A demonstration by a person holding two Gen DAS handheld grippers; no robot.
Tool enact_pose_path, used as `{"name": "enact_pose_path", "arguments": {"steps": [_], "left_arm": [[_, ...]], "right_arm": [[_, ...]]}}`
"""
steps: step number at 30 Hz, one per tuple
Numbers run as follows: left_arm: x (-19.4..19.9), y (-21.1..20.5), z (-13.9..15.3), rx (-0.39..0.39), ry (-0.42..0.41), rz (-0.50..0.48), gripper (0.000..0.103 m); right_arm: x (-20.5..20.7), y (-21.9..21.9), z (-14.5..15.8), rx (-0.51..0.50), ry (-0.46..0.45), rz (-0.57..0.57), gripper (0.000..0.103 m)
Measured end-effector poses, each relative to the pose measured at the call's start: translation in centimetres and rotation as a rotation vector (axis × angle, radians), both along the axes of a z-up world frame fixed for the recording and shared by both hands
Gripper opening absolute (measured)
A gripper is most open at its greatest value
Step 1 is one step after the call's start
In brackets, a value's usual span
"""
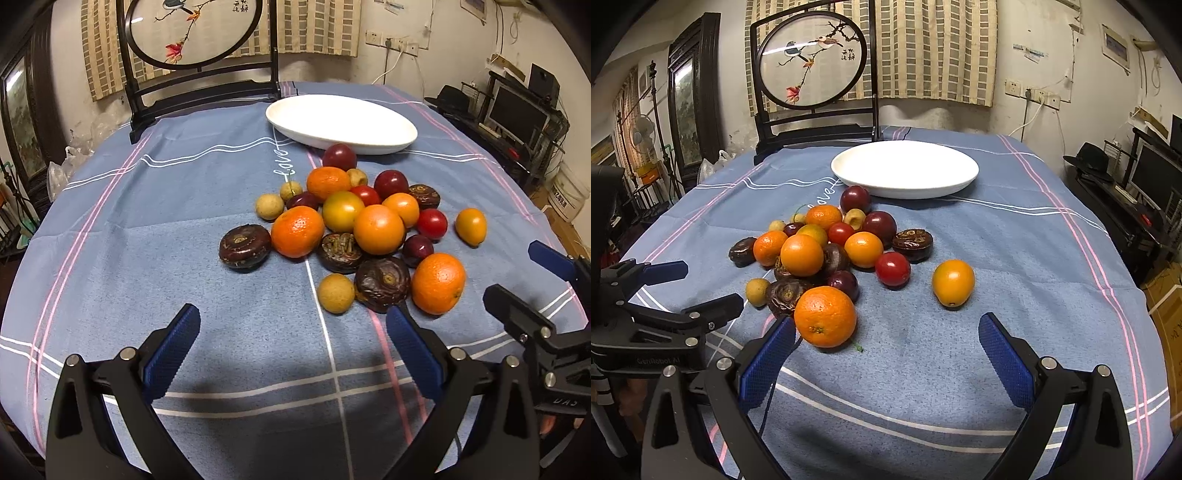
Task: Organize fruits
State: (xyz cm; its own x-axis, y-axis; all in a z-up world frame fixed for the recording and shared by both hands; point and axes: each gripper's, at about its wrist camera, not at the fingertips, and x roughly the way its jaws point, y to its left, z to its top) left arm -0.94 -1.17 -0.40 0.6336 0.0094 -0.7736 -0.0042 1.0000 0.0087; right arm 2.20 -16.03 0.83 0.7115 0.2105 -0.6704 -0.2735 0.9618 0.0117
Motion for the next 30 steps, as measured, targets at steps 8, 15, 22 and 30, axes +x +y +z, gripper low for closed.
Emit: {"name": "enact_pose_path", "arguments": {"steps": [8, 15, 22, 30], "left_arm": [[0.03, -0.1, 0.13, -0.019, -0.006, -0.01, 0.099], [0.22, 0.05, -0.01, -0.023, 0.002, 0.0, 0.099], [0.17, -0.05, -0.07, -0.014, 0.001, 0.001, 0.099], [0.18, 0.08, -0.24, -0.023, 0.009, 0.007, 0.099]], "right_arm": [[-0.08, 0.16, -0.03, -0.002, -0.005, 0.004, 0.1], [-0.09, 0.18, -0.09, 0.0, -0.004, 0.006, 0.1], [-0.07, 0.17, -0.13, -0.001, -0.003, 0.006, 0.1], [-0.17, 0.27, -0.26, -0.004, 0.001, 0.008, 0.1]]}}
